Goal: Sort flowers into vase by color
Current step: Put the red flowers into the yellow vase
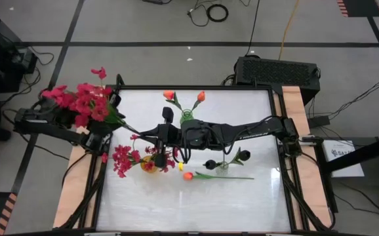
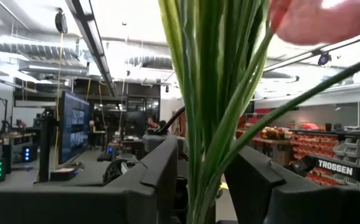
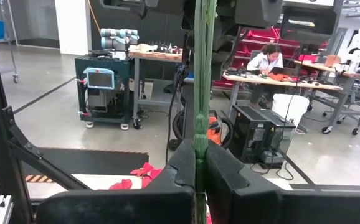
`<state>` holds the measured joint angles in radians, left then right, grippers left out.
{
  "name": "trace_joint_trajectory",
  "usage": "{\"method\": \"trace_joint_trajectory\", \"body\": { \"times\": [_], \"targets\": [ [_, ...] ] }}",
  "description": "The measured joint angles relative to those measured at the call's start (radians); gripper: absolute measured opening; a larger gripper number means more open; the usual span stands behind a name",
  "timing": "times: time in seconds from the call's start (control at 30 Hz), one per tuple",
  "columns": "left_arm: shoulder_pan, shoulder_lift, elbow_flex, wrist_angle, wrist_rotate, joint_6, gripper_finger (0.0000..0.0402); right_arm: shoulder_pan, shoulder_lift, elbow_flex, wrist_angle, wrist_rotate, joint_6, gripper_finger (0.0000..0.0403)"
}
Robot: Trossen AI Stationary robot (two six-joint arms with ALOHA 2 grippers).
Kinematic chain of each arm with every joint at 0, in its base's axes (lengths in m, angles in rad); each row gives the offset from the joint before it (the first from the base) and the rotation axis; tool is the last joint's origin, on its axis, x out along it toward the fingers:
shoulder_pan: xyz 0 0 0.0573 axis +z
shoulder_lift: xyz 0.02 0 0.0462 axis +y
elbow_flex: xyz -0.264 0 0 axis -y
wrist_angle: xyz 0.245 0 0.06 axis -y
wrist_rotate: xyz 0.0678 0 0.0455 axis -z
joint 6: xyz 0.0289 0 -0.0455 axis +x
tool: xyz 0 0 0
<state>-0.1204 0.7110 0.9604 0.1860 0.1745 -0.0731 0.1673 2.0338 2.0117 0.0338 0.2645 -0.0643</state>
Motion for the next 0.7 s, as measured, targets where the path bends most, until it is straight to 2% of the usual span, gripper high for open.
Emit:
{"method": "trace_joint_trajectory", "body": {
  "times": [0.13, 0.33, 0.43, 0.53, 0.7],
  "targets": [
    [0.0, -0.002, 0.0, -0.013, 0.001, 0.0, 0.0113, 0.0, 0.0, 0.0, 0.001, 0.0, 0.0, 0.0005],
    [0.0, -0.001, 0.0, -0.014, 0.031, 0.0, 0.0028, 0.0, 0.0, 0.0, 0.002, 0.0, 0.0, 0.0006],
    [0.0, -0.003, 0.0, -0.014, 0.035, 0.0, 0.0014, 0.0, 0.0, 0.0, 0.001, -0.001, 0.0, 0.0017],
    [0.0, -0.009, -0.001, -0.015, 0.035, -0.001, 0.0021, 0.005, 0.0, 0.0, 0.0, 0.0, 0.0, 0.005],
    [0.0, -0.028, -0.001, -0.015, 0.039, -0.007, 0.0017, 0.018, -0.018, 0.0, -0.033, 0.003, 0.0, 0.0144]
  ]
}}
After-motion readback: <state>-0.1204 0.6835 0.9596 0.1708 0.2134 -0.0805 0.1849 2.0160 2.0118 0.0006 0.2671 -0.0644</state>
